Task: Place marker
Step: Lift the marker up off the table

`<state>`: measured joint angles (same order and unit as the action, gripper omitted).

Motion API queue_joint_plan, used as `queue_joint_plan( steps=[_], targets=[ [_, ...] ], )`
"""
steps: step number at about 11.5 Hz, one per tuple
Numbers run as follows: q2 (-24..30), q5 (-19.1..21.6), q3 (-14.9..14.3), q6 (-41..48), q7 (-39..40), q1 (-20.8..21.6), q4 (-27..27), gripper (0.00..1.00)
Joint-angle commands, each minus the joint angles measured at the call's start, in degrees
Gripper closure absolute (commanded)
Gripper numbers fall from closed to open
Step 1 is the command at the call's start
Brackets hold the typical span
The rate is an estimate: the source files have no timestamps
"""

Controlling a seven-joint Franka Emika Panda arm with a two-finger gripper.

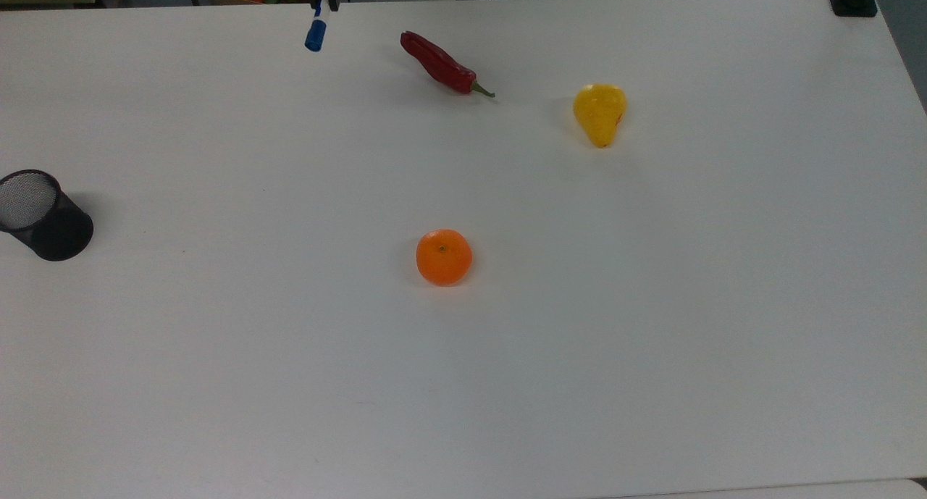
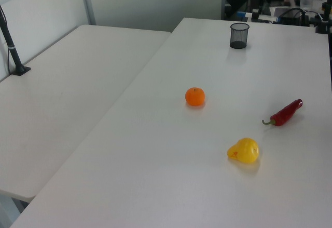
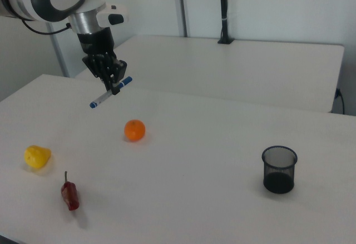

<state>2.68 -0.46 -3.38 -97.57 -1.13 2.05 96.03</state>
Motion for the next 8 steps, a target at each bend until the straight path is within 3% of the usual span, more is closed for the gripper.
queue_joint_plan(
  steps=[1,5,8],
  targets=[
    [1.6,1.0,-0.6,-0.9,3.0,-4.3,1.4,1.0],
    [0.0,0.9,-1.5,-12.3,3.2,-13.3,3.3,1.0],
    [-2.7,0.8,-3.8,-19.4,3.2,-15.3,3.5,1.0]
  ],
)
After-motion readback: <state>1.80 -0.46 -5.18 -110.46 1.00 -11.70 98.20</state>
